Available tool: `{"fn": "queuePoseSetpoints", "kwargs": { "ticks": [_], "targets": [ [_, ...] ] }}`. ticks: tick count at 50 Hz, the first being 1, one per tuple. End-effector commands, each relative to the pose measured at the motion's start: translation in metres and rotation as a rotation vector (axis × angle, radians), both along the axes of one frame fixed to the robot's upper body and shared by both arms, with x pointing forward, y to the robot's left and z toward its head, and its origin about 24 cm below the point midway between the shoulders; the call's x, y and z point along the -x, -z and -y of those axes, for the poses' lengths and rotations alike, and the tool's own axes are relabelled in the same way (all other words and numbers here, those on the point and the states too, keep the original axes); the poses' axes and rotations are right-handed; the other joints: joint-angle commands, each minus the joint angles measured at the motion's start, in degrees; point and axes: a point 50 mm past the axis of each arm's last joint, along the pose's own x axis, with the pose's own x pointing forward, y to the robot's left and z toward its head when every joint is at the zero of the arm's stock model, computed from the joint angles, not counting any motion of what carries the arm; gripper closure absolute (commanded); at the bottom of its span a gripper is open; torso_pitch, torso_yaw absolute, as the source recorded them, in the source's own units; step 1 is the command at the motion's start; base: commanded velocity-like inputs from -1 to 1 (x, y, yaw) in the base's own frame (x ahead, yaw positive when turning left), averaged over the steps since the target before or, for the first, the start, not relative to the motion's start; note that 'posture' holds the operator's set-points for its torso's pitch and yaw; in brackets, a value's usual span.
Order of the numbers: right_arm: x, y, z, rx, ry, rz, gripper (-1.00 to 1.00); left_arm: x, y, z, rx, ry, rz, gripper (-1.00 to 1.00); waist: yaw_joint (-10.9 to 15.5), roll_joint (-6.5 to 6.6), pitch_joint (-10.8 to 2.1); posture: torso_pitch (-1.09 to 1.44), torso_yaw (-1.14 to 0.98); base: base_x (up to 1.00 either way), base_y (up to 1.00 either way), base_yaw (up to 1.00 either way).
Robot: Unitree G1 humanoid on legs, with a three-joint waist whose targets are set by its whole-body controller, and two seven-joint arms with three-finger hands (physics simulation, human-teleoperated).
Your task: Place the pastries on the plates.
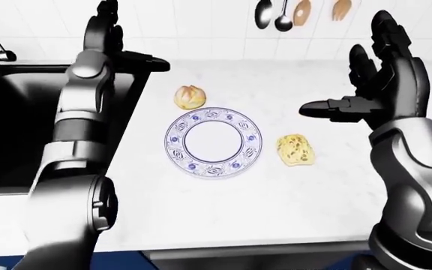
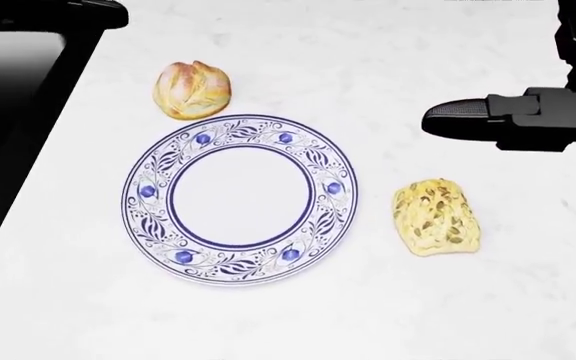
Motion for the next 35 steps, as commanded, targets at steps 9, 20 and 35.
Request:
{"fn": "queuePoseSetpoints", "kwargs": {
  "ticks": [9,20,35],
  "targets": [
    [0.011,-0.024,0.000,0.008,0.007,0.098,-1.00,-0.014,-0.013,0.030,0.078,-0.046,0.060,-1.00,-0.22,-0.47,-1.88,0.00,0.00,0.00,0.00,0.00],
    [0.035,-0.031,0.009,0.006,0.039,0.119,-1.00,-0.018,0.013,0.049,0.117,-0.139,-0.025,-1.00,-0.30,-0.94,-1.59,0.00,0.00,0.00,0.00,0.00],
    [0.057,-0.033,0.019,0.001,0.068,0.131,-1.00,-0.019,0.014,0.055,-0.006,-0.133,-0.112,-1.00,-0.17,-1.44,0.45,0.07,0.00,0.00,0.00,0.00]
  ]
}}
